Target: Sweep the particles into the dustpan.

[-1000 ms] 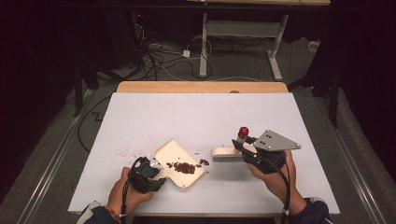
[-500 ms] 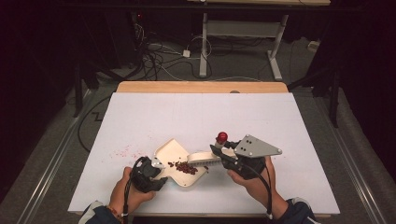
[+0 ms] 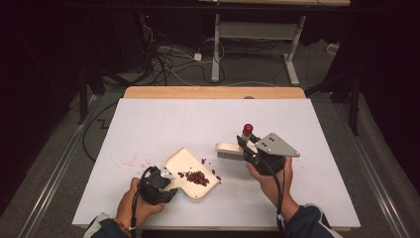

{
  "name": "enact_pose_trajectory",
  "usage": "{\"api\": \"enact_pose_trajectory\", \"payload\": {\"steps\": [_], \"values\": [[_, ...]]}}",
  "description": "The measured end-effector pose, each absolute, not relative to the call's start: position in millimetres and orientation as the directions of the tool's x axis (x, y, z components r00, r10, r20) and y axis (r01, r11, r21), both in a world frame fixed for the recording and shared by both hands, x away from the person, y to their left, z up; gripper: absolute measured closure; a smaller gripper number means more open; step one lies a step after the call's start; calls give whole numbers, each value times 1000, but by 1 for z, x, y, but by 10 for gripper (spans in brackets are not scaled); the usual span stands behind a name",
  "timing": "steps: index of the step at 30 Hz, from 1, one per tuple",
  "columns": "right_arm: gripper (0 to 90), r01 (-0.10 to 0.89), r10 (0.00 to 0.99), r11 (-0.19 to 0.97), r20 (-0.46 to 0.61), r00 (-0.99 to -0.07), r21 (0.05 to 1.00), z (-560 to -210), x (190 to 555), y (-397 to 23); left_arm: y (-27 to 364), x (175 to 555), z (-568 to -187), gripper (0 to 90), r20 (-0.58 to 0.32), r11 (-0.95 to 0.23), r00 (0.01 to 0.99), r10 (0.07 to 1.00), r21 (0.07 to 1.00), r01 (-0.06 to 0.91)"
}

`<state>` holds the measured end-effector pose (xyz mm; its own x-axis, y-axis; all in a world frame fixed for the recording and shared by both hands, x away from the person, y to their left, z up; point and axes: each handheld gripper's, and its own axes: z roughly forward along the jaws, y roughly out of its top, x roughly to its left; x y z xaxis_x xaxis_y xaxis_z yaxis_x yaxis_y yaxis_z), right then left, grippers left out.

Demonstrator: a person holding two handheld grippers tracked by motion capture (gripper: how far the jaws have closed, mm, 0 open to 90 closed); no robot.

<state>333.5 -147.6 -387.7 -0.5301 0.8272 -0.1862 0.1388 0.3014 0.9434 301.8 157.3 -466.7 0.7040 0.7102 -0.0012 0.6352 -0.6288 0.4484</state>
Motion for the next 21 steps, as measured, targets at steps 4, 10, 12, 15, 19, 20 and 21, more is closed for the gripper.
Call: {"api": "enact_pose_trajectory", "payload": {"steps": [4, 10, 12, 15, 19, 20, 21], "values": [[702, 138, 799, 299, -168, -578, 944, -391, 333, -126, 158, 302, -467, 637, -2, -629, 704, 710, 449, 635], [701, 118, 735, 336, -181, -653, 935, -393, 314, -100, 158, 302, -466, 636, -3, -628, 704, 710, 450, 635], [701, 114, 718, 333, -174, -674, 936, -391, 307, -96, 158, 302, -466, 636, -4, -628, 705, 710, 450, 635], [702, 106, 695, 313, -151, -703, 944, -386, 300, -93, 159, 302, -466, 636, -5, -630, 708, 707, 451, 632], [702, 78, 697, 308, -169, -697, 948, -381, 297, -96, 161, 303, -466, 636, -12, -631, 711, 703, 451, 631], [701, 80, 696, 297, -159, -700, 951, -380, 298, -100, 162, 303, -466, 636, -16, -628, 711, 703, 453, 632], [701, 86, 699, 290, -150, -700, 953, -378, 299, -104, 163, 303, -466, 636, -17, -631, 713, 701, 451, 631]]}}
